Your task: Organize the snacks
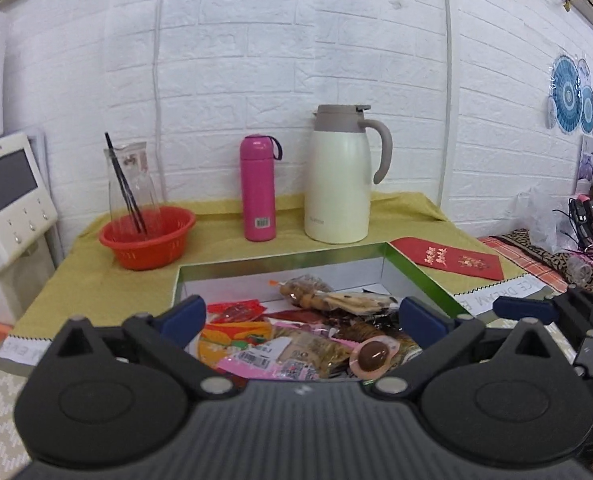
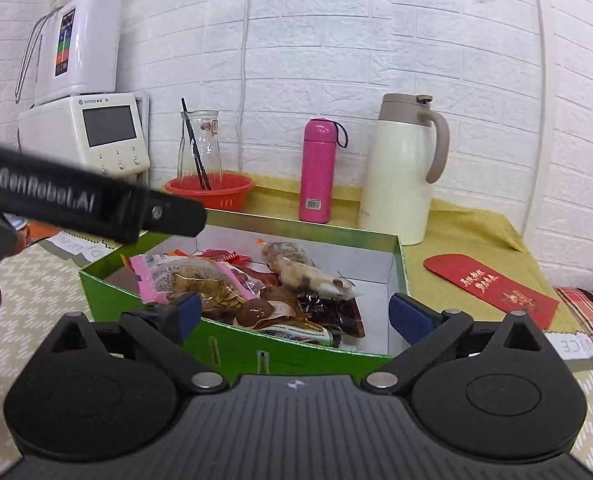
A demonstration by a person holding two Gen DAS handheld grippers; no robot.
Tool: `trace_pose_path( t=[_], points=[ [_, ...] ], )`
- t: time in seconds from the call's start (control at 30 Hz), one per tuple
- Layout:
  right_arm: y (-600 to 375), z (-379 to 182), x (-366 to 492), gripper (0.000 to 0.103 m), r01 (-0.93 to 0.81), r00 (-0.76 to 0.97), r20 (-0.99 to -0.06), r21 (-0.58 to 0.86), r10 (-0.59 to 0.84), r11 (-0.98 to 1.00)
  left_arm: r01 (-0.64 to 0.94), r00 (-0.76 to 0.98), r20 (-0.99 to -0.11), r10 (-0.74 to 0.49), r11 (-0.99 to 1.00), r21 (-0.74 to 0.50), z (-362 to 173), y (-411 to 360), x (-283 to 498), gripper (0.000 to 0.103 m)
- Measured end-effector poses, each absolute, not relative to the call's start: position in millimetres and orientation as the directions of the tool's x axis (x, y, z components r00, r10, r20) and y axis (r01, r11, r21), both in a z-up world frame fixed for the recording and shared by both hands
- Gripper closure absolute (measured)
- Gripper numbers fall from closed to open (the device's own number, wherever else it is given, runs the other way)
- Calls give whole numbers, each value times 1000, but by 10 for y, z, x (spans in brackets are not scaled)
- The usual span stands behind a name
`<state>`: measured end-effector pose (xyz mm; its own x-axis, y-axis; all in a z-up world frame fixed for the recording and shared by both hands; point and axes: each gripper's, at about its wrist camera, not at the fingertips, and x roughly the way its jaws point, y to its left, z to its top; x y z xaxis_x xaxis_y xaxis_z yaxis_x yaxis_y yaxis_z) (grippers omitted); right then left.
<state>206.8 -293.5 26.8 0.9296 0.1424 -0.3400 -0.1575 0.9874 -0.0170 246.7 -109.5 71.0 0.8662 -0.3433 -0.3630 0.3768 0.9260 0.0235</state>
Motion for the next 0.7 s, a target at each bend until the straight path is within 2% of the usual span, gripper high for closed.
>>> trace_pose_path(
  t=[0.37, 0.53, 0.7],
  points=[
    [-2930, 535, 1184, 0, -74, 879, -472, 19, 74, 997, 315, 899, -337, -280, 947, 54, 918, -839, 1359, 0],
    [-2899, 488, 779, 0, -21, 887, -462, 2, 20, 1000, 203, 917, -356, -180, 979, 26, 778, -716, 969, 0],
    [-2865, 364, 588, 0, 30, 892, -452, 24, -16, 999, 213, 890, -410, -197, 977, -8, 620, -634, 785, 0]
  ],
)
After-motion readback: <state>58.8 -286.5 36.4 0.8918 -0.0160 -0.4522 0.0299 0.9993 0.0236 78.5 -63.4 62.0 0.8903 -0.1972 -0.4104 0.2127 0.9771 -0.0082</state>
